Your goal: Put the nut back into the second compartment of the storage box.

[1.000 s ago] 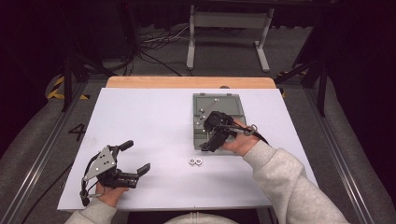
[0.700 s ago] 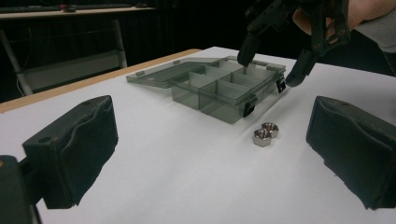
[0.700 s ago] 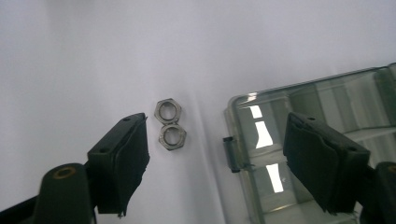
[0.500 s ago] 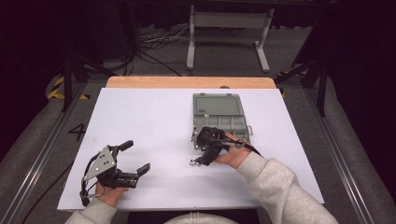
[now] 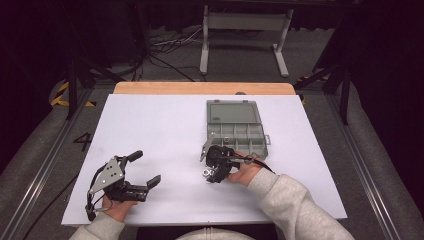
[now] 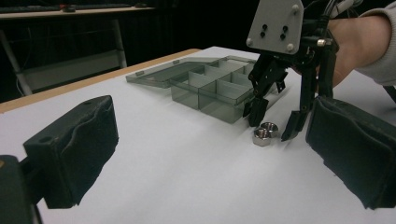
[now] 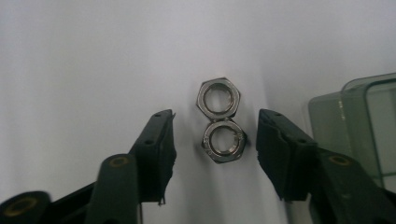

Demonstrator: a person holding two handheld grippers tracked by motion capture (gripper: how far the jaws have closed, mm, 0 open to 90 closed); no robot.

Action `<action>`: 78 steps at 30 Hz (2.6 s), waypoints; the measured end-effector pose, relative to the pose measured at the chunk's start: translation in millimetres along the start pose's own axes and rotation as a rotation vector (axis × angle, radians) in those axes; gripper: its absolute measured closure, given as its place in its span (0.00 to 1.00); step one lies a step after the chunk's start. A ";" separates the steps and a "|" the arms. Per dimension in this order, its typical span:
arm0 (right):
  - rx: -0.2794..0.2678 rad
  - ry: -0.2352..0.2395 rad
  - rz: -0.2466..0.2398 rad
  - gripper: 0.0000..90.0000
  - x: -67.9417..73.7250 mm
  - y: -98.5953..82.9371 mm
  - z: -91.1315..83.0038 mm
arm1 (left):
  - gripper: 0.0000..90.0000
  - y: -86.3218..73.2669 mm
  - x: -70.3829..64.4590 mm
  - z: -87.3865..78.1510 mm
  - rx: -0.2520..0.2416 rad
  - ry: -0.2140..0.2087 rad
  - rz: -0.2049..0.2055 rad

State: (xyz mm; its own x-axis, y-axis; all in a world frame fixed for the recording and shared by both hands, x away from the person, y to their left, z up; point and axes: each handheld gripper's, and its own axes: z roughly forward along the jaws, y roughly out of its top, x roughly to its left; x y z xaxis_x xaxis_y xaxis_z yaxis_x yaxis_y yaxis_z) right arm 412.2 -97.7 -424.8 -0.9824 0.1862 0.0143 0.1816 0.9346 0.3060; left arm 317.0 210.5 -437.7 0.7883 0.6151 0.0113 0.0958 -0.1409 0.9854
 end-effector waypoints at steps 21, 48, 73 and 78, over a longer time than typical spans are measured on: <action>-0.008 -0.047 -0.024 0.78 4.3 -1.6 -29.0 | 0.04 -0.2 -0.5 1.0 -0.001 0.001 0.000; -0.148 -0.152 0.043 0.77 -45.9 6.1 -97.9 | 0.04 -0.3 -0.1 0.9 0.002 -0.001 0.001; -0.190 -0.244 0.222 0.77 -105.8 -15.1 -87.8 | 0.04 -0.6 0.1 1.2 0.002 -0.005 0.002; -0.181 -0.248 0.249 0.77 -111.5 -21.8 -75.0 | 0.04 -0.6 0.4 1.3 0.005 -0.007 0.003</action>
State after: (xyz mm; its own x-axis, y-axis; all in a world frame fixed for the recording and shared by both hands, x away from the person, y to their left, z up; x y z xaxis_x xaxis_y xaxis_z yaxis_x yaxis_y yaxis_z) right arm 514.5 -161.6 -361.7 -0.8652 0.4883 -0.1142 0.3805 0.7874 0.4850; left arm 318.0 209.8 -438.5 0.7931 0.6090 0.0128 0.0967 -0.1467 0.9844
